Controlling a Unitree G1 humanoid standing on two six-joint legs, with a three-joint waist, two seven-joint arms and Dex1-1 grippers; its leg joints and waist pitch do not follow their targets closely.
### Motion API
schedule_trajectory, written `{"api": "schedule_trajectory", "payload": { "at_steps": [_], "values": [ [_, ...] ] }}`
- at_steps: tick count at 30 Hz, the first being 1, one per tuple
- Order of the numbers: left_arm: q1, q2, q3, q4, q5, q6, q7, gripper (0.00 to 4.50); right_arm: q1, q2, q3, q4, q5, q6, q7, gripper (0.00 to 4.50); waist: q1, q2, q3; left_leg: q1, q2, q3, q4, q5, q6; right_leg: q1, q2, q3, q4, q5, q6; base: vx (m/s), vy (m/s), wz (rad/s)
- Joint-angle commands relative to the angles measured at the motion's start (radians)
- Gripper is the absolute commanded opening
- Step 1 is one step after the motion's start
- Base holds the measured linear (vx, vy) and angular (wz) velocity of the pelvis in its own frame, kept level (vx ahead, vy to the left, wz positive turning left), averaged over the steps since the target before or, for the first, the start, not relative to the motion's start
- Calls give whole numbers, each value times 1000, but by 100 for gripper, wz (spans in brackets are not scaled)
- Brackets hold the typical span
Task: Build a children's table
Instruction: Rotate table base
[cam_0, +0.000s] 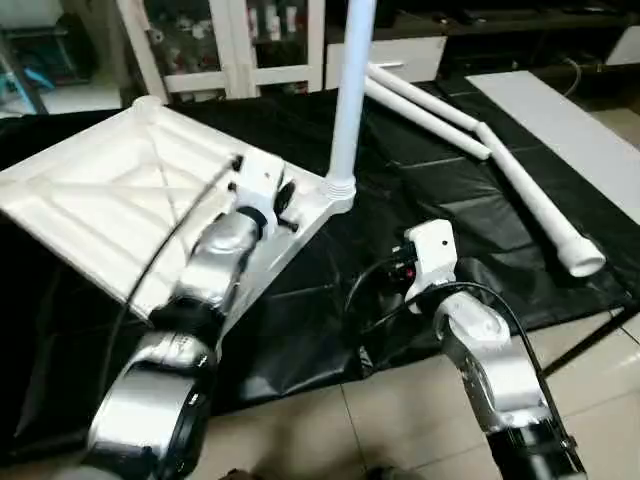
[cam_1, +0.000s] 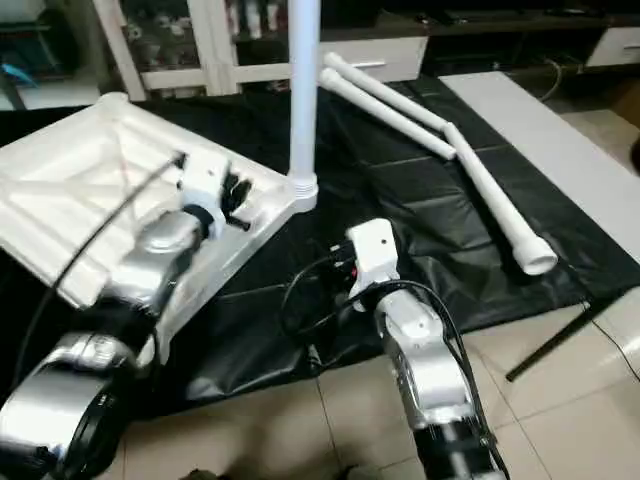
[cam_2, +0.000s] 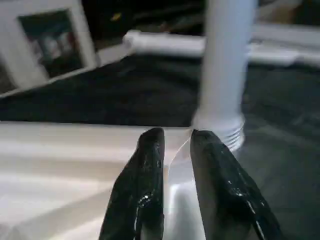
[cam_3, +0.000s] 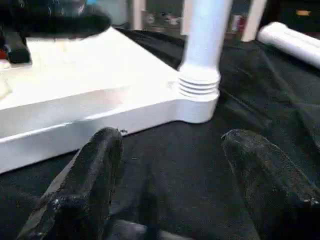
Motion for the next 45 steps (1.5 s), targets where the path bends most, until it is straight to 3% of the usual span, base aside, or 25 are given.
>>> {"api": "schedule_trajectory", "payload": {
  "at_steps": [1,3,4,5,7,9,11,13,14,19,21,22,25,27,28,32,35,36,37,39,40,41,45],
  "values": [
    [73,114,-39,-156,-41,125,-168,105,16,-27,6,-48,22,36,42,354,6,3,-64,20,31,-12,-77,-246,52,50,-20,20,-48,-159,-231,0,0,0],
    [100,160,-50,-198,-45,155,-211,105,21,-35,10,-60,28,46,58,354,2,10,-59,23,33,-14,-83,-291,26,46,-19,22,-50,-219,-207,0,0,0],
    [131,238,-45,-225,-23,197,-235,105,30,-53,19,-84,40,60,91,354,-1,6,-58,27,32,-12,-84,-312,17,43,-15,22,-54,-243,-198,0,0,0],
    [148,299,-28,-231,3,227,-235,105,39,-69,28,-108,56,80,123,354,-4,13,-57,28,31,-15,-86,-343,-3,42,-13,23,-53,-275,-176,0,0,0],
    [181,394,8,-252,49,275,-236,105,57,-102,47,-157,83,113,182,354,-5,15,-58,34,32,-21,-89,-369,-31,38,-12,25,-55,-297,-147,0,0,0],
    [206,456,28,-268,64,307,-253,105,69,-128,62,-190,103,136,227,354,-4,17,-56,33,32,-21,-91,-364,-38,36,-11,27,-53,-279,-144,0,0,0],
    [275,577,50,-332,58,381,-333,105,88,-189,92,-253,144,184,317,354,-1,17,-56,39,35,-21,-90,-361,-42,33,-11,28,-50,-255,-157,0,0,0],
    [306,620,52,-367,47,408,-365,105,92,-213,102,-274,155,201,348,354,1,19,-54,39,35,-19,-91,-347,-41,33,-10,30,-47,-232,-165,0,0,0],
    [359,690,49,-416,40,446,-410,105,92,-252,113,-297,161,223,389,354,2,18,-54,41,34,-18,-91,-347,-42,31,-10,30,-47,-232,-167,0,0,0],
    [459,797,8,-491,37,527,-493,105,80,-286,109,-303,151,230,413,354,18,16,-50,41,33,-16,-93,-367,-51,27,-15,34,-51,-290,-154,0,0,0],
    [496,808,-14,-524,25,557,-528,105,73,-291,102,-304,156,238,415,354,24,19,-50,52,32,-14,-91,-388,-59,18,-13,35,-55,-312,-150,0,0,0],
    [517,812,-28,-555,15,576,-547,105,70,-297,102,-308,160,245,416,354,22,18,-49,43,33,-19,-95,-384,-64,27,-14,35,-51,-306,-151,0,0,0],
    [547,788,-73,-642,-12,601,-574,105,67,-307,103,-321,168,258,417,354,22,19,-51,44,33,-20,-96,-389,-70,27,-13,34,-50,-290,-151,0,0,0],
    [538,741,-83,-680,-47,619,-568,105,70,-309,105,-325,168,261,416,354,23,18,-52,47,31,-18,-92,-389,-70,26,-13,34,-51,-283,-156,0,0,0],
    [525,702,-85,-695,-69,633,-559,105,71,-309,107,-327,167,262,416,354,22,18,-52,42,30,-18,-91,-379,-68,30,-13,34,-50,-273,-160,0,0,0],
    [490,613,-99,-706,-93,655,-530,105,75,-305,110,-328,161,262,412,354,20,14,-53,39,27,-17,-88,-373,-60,33,-13,34,-52,-293,-154,0,0,0],
    [480,594,-105,-704,-91,658,-521,105,75,-304,110,-328,159,261,411,354,21,12,-55,37,26,-18,-85,-365,-54,35,-14,34,-53,-313,-149,0,0,0],
    [424,502,-124,-625,-48,636,-443,105,73,-297,108,-327,153,259,397,354,20,10,-54,34,26,-19,-85,-362,-53,37,-12,33,-53,-315,-144,0,0,0],
    [383,447,-133,-556,-13,607,-384,105,71,-293,107,-325,151,259,391,354,21,11,-55,43,25,-15,-80,-370,-53,29,-9,34,-58,-329,-139,0,0,0],
    [357,415,-138,-514,5,592,-341,105,69,-291,109,-325,151,260,386,354,26,9,-56,48,24,-13,-75,-381,-49,25,-10,37,-63,-348,-135,0,0,0],
    [344,401,-141,-494,14,585,-319,105,68,-291,110,-325,151,261,383,354,27,8,-56,42,23,-17,-76,-373,-49,31,-13,36,-63,-356,-130,0,0,0],
    [344,401,-141,-494,14,585,-319,105,68,-291,110,-325,151,261,383,354,24,6,-56,26,23,-23,-82,-351,-51,45,-15,34,-58,-357,-118,0,0,0],
    [245,296,-146,-324,54,491,-181,105,73,-282,117,-332,148,261,372,354,20,3,-57,34,18,-24,-74,-386,-43,31,-10,34,-72,-421,-91,0,0,0]
  ]
}}
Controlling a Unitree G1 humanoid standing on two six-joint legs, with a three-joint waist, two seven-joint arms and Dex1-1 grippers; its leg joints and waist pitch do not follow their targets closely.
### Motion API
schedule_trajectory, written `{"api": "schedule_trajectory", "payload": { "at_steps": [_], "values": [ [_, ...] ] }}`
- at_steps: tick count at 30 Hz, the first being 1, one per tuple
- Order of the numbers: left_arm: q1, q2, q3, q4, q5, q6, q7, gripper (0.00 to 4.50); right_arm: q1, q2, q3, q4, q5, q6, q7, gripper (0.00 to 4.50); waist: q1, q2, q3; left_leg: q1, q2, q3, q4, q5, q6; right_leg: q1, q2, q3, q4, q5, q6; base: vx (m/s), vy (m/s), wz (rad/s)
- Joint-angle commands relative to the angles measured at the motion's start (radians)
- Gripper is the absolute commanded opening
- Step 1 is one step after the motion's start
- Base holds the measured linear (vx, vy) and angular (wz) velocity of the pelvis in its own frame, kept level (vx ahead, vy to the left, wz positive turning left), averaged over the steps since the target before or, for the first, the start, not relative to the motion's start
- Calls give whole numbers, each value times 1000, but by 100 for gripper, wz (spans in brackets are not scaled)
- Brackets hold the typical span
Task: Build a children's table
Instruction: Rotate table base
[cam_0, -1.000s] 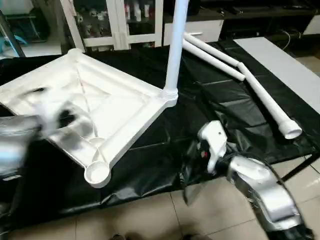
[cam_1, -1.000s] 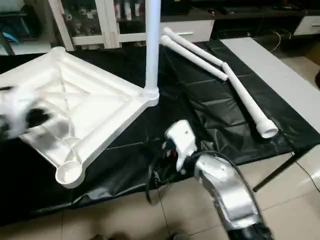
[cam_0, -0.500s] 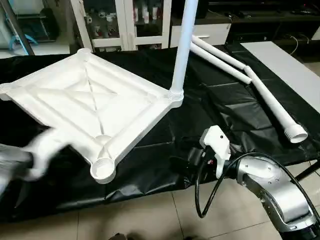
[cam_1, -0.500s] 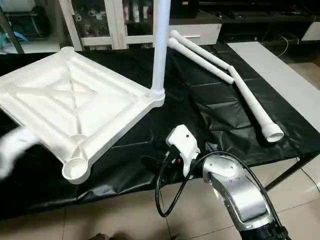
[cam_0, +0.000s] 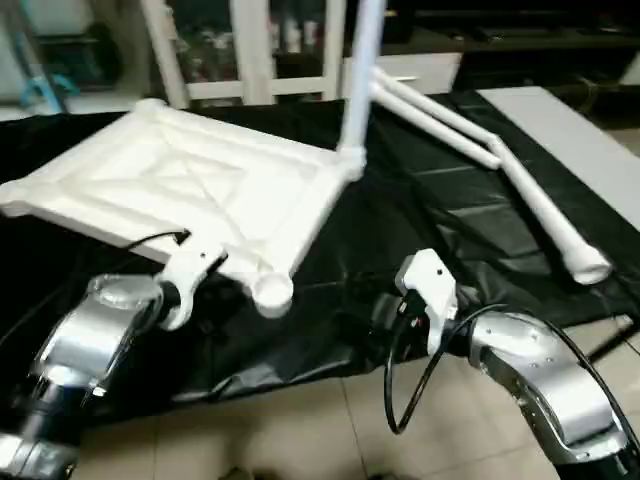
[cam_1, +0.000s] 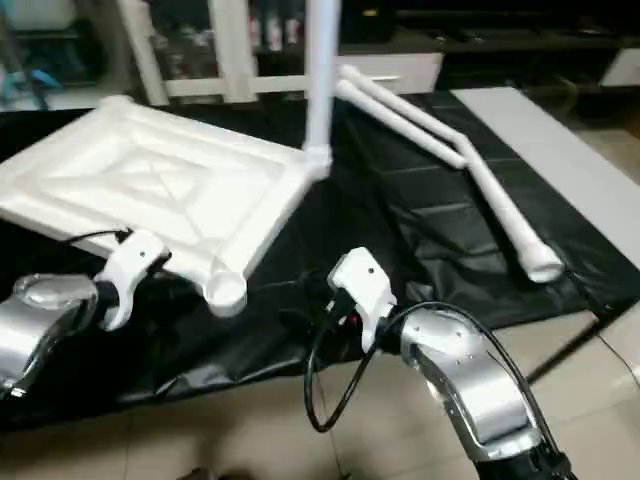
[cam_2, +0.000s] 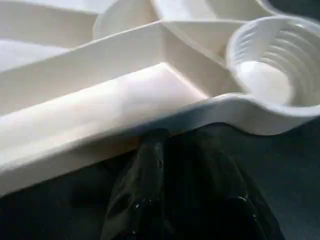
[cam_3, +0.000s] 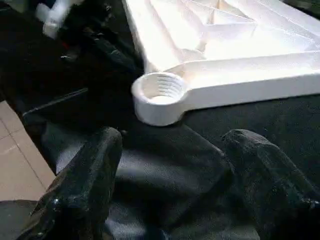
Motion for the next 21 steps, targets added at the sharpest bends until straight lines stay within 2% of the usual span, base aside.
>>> {"api": "schedule_trajectory", "payload": {
  "at_steps": [1,5,6,7,8,10,11,12,13,14,16,17,18,19,20,21],
  "values": [
    [-58,-41,-4,78,29,-69,84,105,-5,4,2,-24,-5,4,-11,354,0,6,-60,28,18,-17,-80,-386,-35,22,-25,18,-81,-412,-102,0,0,0],
    [-114,-115,-22,168,59,-119,147,105,-3,8,3,-20,-16,-1,-24,354,3,3,-62,20,19,-17,-79,-343,-24,27,-23,18,-75,-343,-119,0,0,0],
    [-120,-127,-19,180,63,-128,156,105,-3,9,2,-21,-17,0,-27,354,5,20,-64,19,20,-20,-80,-336,-27,30,-25,18,-71,-326,-125,0,0,0],
    [-121,-128,-18,181,63,-129,157,105,-3,9,2,-22,-17,0,-28,354,1,10,-64,16,20,-20,-80,-333,-26,32,-23,16,-71,-304,-131,0,0,0],
    [-125,-133,-16,191,63,-135,163,105,-3,9,3,-22,-17,0,-30,354,2,9,-65,15,21,-20,-80,-329,-25,35,-23,16,-68,-291,-136,0,0,0],
    [-113,-139,-7,161,48,-130,157,105,3,6,-1,-31,-15,2,-35,354,2,10,-67,16,22,-19,-78,-304,-17,36,-24,17,-63,-245,-155,0,0,0],
    [-96,-141,5,127,38,-136,159,105,10,6,-7,-40,-13,5,-42,354,2,18,-67,16,24,-19,-79,-296,-17,38,-25,17,-63,-217,-166,0,0,0],
    [-55,-146,28,45,10,-145,151,105,21,8,-19,-53,-16,9,-61,354,2,15,-68,14,23,-19,-77,-290,-14,39,-24,16,-61,-205,-170,0,0,0],
    [-50,-146,30,36,6,-147,150,105,21,9,-21,-54,-16,10,-63,354,3,16,-70,15,26,-20,-76,-277,-14,43,-27,16,-55,-181,-181,0,0,0],
    [-10,-153,52,-37,-23,-160,142,105,29,14,-34,-66,-21,15,-85,354,3,18,-69,13,27,-19,-76,-256,-8,42,-26,17,-54,-148,-193,0,0,0],
    [87,-182,100,-201,-115,-162,113,105,35,33,-71,-88,-23,41,-144,354,3,21,-72,14,31,-19,-75,-232,-3,47,-28,15,-46,-98,-221,0,0,0],
    [87,-182,100,-201,-115,-162,113,105,35,33,-71,-88,-23,41,-144,354,2,19,-71,12,30,-16,-76,-223,3,47,-25,14,-48,-88,-224,0,0,0],
    [158,-213,134,-301,-175,-137,116,105,26,47,-107,-90,-24,90,-193,354,2,19,-70,17,28,-15,-74,-227,4,45,-21,13,-44,-86,-233,0,0,0],
    [219,-243,161,-373,-212,-116,134,105,16,60,-142,-84,-29,132,-241,354,1,18,-67,11,28,-15,-77,-230,9,47,-23,13,-48,-96,-232,0,0,0],
    [289,-285,183,-423,-211,-120,194,105,-3,78,-190,-62,-50,169,-315,354,-2,14,-62,11,29,-12,-81,-254,7,45,-22,13,-55,-142,-224,0,0,0],
    [315,-306,190,-431,-194,-124,233,105,-12,86,-212,-47,-65,175,-353,354,-3,17,-62,14,30,-14,-79,-267,2,44,-22,13,-56,-165,-219,0,0,0]
  ]
}}
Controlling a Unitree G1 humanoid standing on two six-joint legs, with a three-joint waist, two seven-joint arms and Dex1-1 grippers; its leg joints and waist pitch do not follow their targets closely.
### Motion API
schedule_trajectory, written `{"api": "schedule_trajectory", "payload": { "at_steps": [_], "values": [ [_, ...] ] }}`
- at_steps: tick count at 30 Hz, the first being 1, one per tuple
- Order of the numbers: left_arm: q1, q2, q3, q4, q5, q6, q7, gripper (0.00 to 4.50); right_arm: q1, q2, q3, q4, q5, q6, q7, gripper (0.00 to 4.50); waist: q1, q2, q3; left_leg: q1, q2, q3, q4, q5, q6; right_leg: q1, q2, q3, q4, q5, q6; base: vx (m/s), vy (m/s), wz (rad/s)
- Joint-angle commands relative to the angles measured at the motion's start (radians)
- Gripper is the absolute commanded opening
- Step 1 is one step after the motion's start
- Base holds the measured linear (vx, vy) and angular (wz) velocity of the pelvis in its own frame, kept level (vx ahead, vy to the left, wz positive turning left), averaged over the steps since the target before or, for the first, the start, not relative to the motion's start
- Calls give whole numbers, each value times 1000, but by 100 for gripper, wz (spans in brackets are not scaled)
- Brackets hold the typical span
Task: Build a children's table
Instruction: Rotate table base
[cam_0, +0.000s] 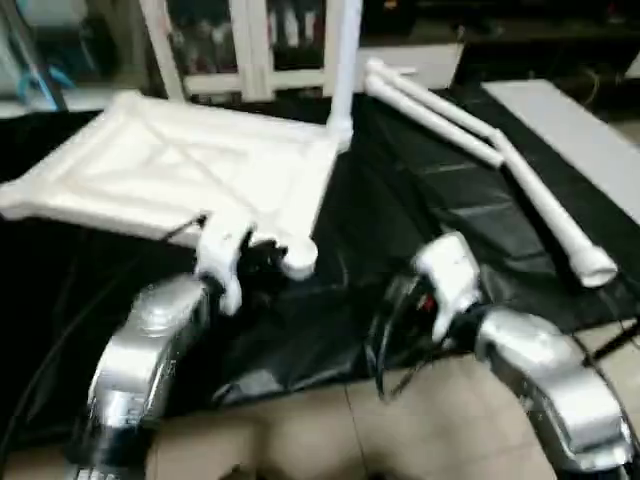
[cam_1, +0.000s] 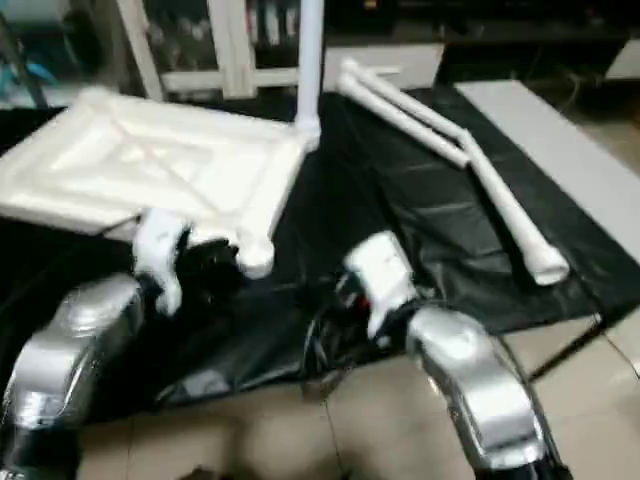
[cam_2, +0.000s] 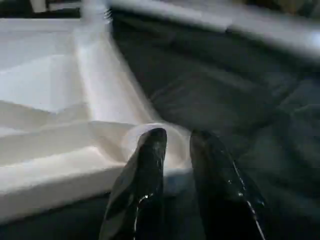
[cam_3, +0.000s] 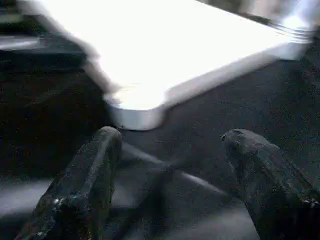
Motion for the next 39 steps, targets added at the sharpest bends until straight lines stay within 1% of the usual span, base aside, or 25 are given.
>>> {"api": "schedule_trajectory", "payload": {
  "at_steps": [1,6,8,10,11,12,13,16,17,18,19,22,23,24,25,26,28,29,30,31,32,34,36,37,39],
  "values": [
    [42,-31,24,-19,33,-5,106,105,-24,10,-79,28,-45,24,-107,354,-4,6,-54,22,23,-6,-81,-334,-13,35,-17,16,-70,-300,-162,0,0,0],
    [-6,-117,56,32,139,-110,323,105,-22,90,-100,23,-36,18,-197,354,-4,-1,-50,27,17,-19,-83,-410,-36,23,-18,11,-96,-510,-32,0,0,0],
    [-46,-137,68,61,154,-108,377,105,-25,106,-78,26,-66,-4,-229,354,-17,13,-46,49,42,-52,-100,-485,-98,18,23,-20,-100,-436,-16,0,0,0],
    [-80,-138,37,84,192,-108,406,105,-39,135,-68,37,-87,-6,-270,354,-35,43,-40,61,165,-122,-181,-569,-79,27,31,-54,-14,-197,-92,-22,-32,5],
    [-92,-143,21,88,202,-109,409,105,-49,153,-73,44,-95,1,-297,354,-33,40,-38,26,161,-166,-210,-615,-47,51,29,-67,43,-134,-117,-44,-65,9],
    [-95,-146,17,89,204,-109,410,105,-53,158,-75,46,-97,3,-305,354,-44,55,-46,37,159,-183,-205,-606,-28,42,31,-70,56,-119,-135,-20,-126,25],
    [-100,-156,14,92,206,-114,416,105,-59,164,-76,50,-107,4,-318,354,-58,37,-46,11,104,-225,-179,-551,87,54,8,-59,61,-149,-217,-18,-182,33],
    [-118,-174,2,111,223,-126,438,105,-72,167,-87,70,-111,-6,-332,354,-56,25,-48,-43,-9,-236,-147,-496,84,90,1,-75,1,-304,-404,-58,-196,41],
    [-124,-181,0,120,232,-126,453,105,-77,165,-95,80,-106,-9,-334,354,-47,-1,-58,-73,-58,-224,-89,-449,24,103,-21,-81,-37,-493,-422,-84,-220,50],
    [-123,-183,-3,123,235,-128,454,105,-82,161,-101,87,-106,-12,-335,354,-28,-35,-64,-24,-104,-109,171,-294,34,62,-108,-123,-163,-678,-472,-62,-249,48],
    [-124,-184,-6,127,237,-131,457,105,-85,160,-104,91,-110,-15,-337,354,-15,-28,-47,-64,-61,-41,248,-226,95,84,-136,-152,-156,-709,-400,-43,-197,31],
    [-122,-182,-12,132,247,-128,466,105,-99,149,-115,113,-118,-24,-333,354,-28,13,-49,-40,21,-38,141,-299,119,158,-172,-233,-142,-606,-185,-19,-162,37],
    [-123,-182,-14,132,250,-127,467,105,-104,146,-117,118,-118,-26,-332,354,-43,52,-68,-7,105,-136,5,-260,166,176,-80,-261,-60,-367,-83,-5,-139,51],
    [-124,-182,-15,134,251,-128,468,105,-107,144,-117,123,-119,-28,-332,354,-58,75,-71,37,211,-265,-76,-247,250,95,-22,-221,89,-300,-25,12,-172,67],
    [-126,-179,-21,132,260,-118,466,105,-111,141,-122,132,-123,-29,-342,354,-86,54,-61,80,180,-307,-27,-45,376,-64,6,-81,217,-329,-64,3,-219,66],
    [-125,-179,-22,131,265,-120,468,105,-111,139,-124,134,-126,-26,-347,354,-87,57,-67,80,162,-323,-23,66,445,-73,4,-51,230,-318,-92,3,-219,66],
    [-123,-177,-25,129,273,-127,474,105,-111,136,-125,139,-132,-20,-355,354,-66,29,-71,45,13,-310,-30,223,523,-25,36,0,147,-218,-240,-55,-279,54],
    [-121,-178,-23,124,275,-114,480,105,-107,145,-133,142,-130,-15,-365,354,-69,9,-75,76,51,-253,-15,194,493,-30,13,26,107,-140,-293,-60,-317,51],
    [-118,-182,-16,119,264,-120,481,105,-105,155,-142,145,-123,-6,-371,354,-35,-42,-67,-32,-109,-125,134,54,431,59,-30,71,-15,97,-514,4,-330,30],
    [-113,-185,-12,110,250,-121,475,105,-101,155,-136,145,-134,3,-376,354,12,-51,-75,-70,-126,-66,235,-187,266,114,-68,87,-21,174,-511,-17,-294,3],
    [-107,-183,-9,102,236,-106,466,105,-95,153,-116,147,-146,11,-367,354,9,-60,-63,-64,-125,-66,225,-179,177,96,-62,78,-20,171,-407,-17,-294,3],
    [-102,-186,-3,100,221,-106,459,105,-87,153,-104,138,-148,-6,-361,354,23,-49,-45,-33,-100,-84,126,-138,84,128,-105,103,-52,-61,26,-65,-253,-4],
    [-98,-192,7,99,209,-109,454,105,-84,156,-98,132,-148,-13,-361,354,25,-3,-49,-18,-27,-130,41,-87,131,136,-101,95,-63,-121,120,-64,-197,-5],
    [-95,-197,10,96,202,-113,445,105,-84,156,-94,128,-149,-14,-363,354,13,8,-60,17,54,-167,-15,-82,191,110,-61,52,-36,-99,125,-64,-137,0],
    [-96,-202,10,89,200,-110,446,105,-87,165,-112,126,-130,-18,-362,354,1,14,-58,43,118,-185,-36,-100,253,84,-100,49,-17,-89,41,-60,-130,3]
  ]
}}
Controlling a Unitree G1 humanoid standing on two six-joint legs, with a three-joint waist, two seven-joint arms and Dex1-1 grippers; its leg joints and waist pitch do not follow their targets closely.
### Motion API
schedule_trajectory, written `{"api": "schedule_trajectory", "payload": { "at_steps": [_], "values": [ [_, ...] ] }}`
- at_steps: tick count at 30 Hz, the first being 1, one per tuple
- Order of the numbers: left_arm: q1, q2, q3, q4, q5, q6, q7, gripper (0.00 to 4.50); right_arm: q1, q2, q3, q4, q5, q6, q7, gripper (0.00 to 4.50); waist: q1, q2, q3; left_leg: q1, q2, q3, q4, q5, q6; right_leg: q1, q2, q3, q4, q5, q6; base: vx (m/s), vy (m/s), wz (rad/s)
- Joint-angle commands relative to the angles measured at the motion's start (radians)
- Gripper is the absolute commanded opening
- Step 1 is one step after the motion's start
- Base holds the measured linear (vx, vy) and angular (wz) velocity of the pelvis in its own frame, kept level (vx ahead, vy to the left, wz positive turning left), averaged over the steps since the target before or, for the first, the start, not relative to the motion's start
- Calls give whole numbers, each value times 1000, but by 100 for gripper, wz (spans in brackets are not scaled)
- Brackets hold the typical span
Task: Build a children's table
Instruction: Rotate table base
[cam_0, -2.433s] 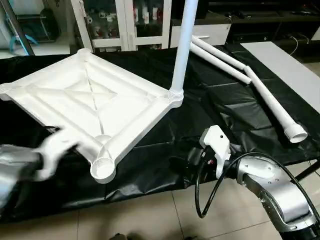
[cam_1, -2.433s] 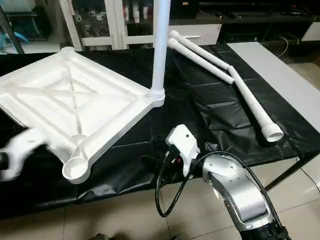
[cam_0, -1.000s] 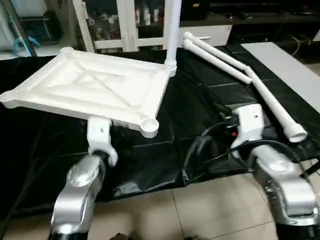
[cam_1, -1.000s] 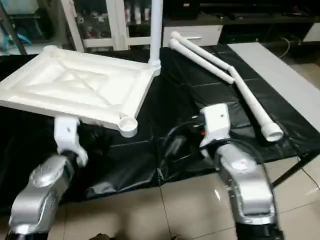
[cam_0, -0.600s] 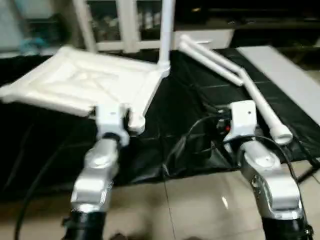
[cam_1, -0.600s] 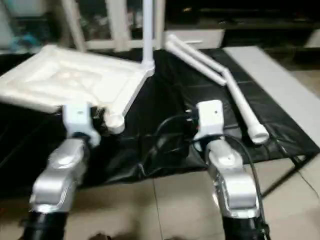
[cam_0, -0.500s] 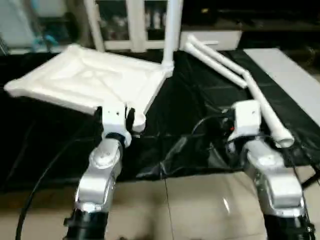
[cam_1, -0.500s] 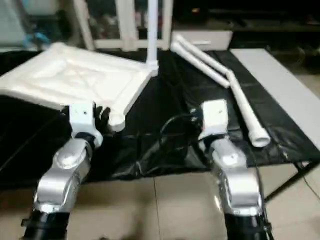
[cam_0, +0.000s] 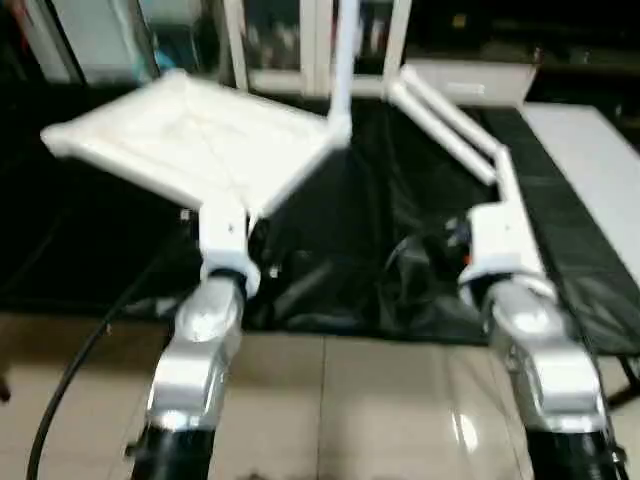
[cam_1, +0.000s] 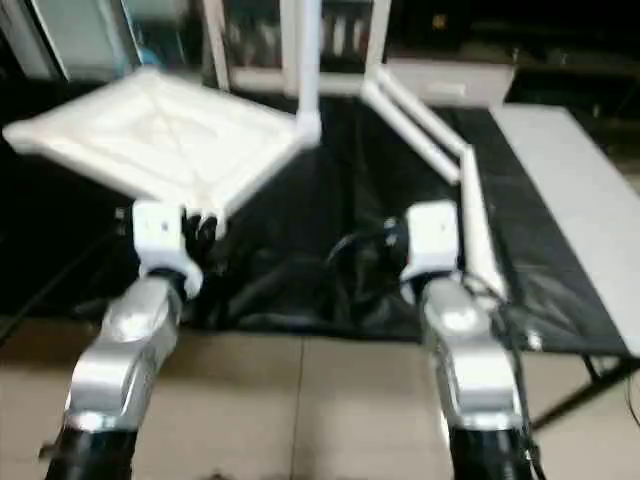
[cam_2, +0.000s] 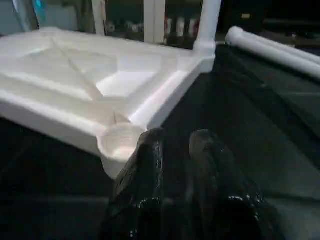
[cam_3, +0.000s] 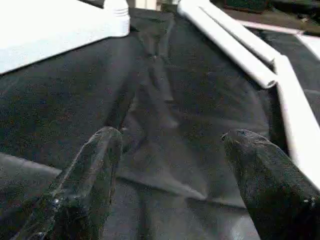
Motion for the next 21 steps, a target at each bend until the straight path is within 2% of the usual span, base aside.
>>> {"api": "schedule_trajectory", "payload": {
  "at_steps": [1,2,3,4,5,6,7,8,9,10,11,12,13,14,15,16,17,18,19,20,21],
  "values": [
    [-3,-3,11,-19,-10,8,-11,105,-9,12,-18,-20,30,-8,1,354,-1,-4,-51,8,188,-86,-81,-49,189,43,-221,126,-79,-28,79,-61,-104,9],
    [-4,-4,11,-20,-12,8,-14,105,-13,14,-27,-17,35,-7,-1,354,14,-18,-39,0,101,-26,-56,-110,110,62,-212,129,-127,-261,90,-61,-104,9],
    [-4,-3,11,-20,-15,7,-15,105,-16,14,-30,-14,35,-7,-2,354,27,-29,-23,12,46,17,-27,-105,53,56,-184,118,-170,-640,166,-54,-68,6],
    [-4,-2,11,-23,-19,8,-16,105,-20,11,-32,-10,33,-7,-1,354,30,-25,-21,27,46,28,-35,-133,38,52,-164,107,-188,-811,198,0,0,0],
    [-4,-1,11,-24,-22,9,-16,105,-23,9,-32,-5,31,-8,0,354,30,-22,-24,31,55,25,-48,-154,37,58,-154,95,-189,-808,195,0,0,0],
    [-4,2,10,-25,-24,11,-15,105,-27,7,-33,-1,31,-11,2,354,26,-16,-28,47,79,17,-78,-205,42,65,-135,70,-187,-733,174,0,0,0],
    [-3,3,11,-27,-27,12,-15,105,-30,7,-35,2,32,-13,5,354,22,-7,-22,73,104,4,-99,-272,44,56,-128,53,-182,-704,153,0,0,0],
    [-3,3,13,-28,-29,13,-16,105,-34,6,-36,7,32,-16,7,354,-6,11,-17,141,182,-41,-145,-497,33,34,-118,15,-146,-602,91,0,0,0],
    [0,4,14,-31,-30,14,-18,105,-37,6,-37,9,32,-16,8,354,-10,27,-10,174,307,-65,-226,-708,-34,16,-123,21,30,-309,33,17,27,-23],
    [0,3,14,-32,-29,15,-19,105,-40,5,-38,13,33,-17,10,354,0,22,1,160,294,-24,-257,-803,-61,-2,-120,14,88,-128,-1,86,-8,-35],
    [1,2,13,-33,-29,15,-21,105,-43,2,-39,17,35,-19,12,354,-5,5,0,169,293,2,-257,-805,-49,-11,-131,22,92,-110,-5,86,-8,-35],
    [1,2,13,-33,-29,15,-21,105,-43,2,-39,17,35,-19,12,354,-1,-5,-6,206,226,75,-217,-786,-56,-33,-136,40,30,-204,-34,132,-61,-32],
    [2,2,12,-33,-29,16,-21,105,-45,1,-40,20,36,-21,14,354,-7,-26,-10,172,101,123,-112,-648,-67,-14,-147,96,-90,-419,-101,174,-99,-46],
    [4,1,11,-35,-32,17,-22,105,-50,-3,-40,27,35,-24,17,354,16,-47,-26,123,41,138,-47,-500,-47,61,-166,174,-126,-522,-109,174,-99,-46],
    [6,0,10,-37,-34,18,-21,105,-53,-5,-41,31,34,-25,20,354,76,-68,-50,30,21,78,53,-233,11,190,-233,301,-143,-517,-207,206,-67,-47],
    [6,0,9,-38,-36,18,-20,105,-55,-6,-41,33,34,-26,21,354,88,-73,-44,-30,2,37,89,-113,6,221,-186,337,-120,-271,-264,203,-32,-34],
    [7,0,8,-39,-36,18,-17,105,-62,-9,-45,37,35,-26,24,354,90,-74,-44,-52,-8,23,101,-69,-12,226,-155,343,-109,-129,-288,203,-32,-34],
    [7,0,8,-39,-36,18,-17,105,-62,-9,-45,37,35,-26,24,354,89,-60,-39,-67,-7,-9,101,-13,-62,219,-120,352,-104,70,-291,182,0,-29],
    [8,1,9,-40,-37,18,-17,105,-64,-10,-45,39,34,-27,25,354,84,-32,-41,-58,6,-32,35,56,-92,196,-51,330,-103,134,-209,182,28,-40],
    [8,2,9,-40,-37,17,-17,105,-68,-13,-47,42,34,-29,26,354,74,-12,-39,-37,11,-33,-25,96,-95,182,1,297,-97,104,-125,182,28,-40],
    [7,2,10,-41,-36,17,-17,105,-70,-15,-47,45,34,-31,27,354,45,48,-54,59,75,-61,-102,123,-53,106,24,211,-72,-59,51,157,81,-55]
  ]
}}
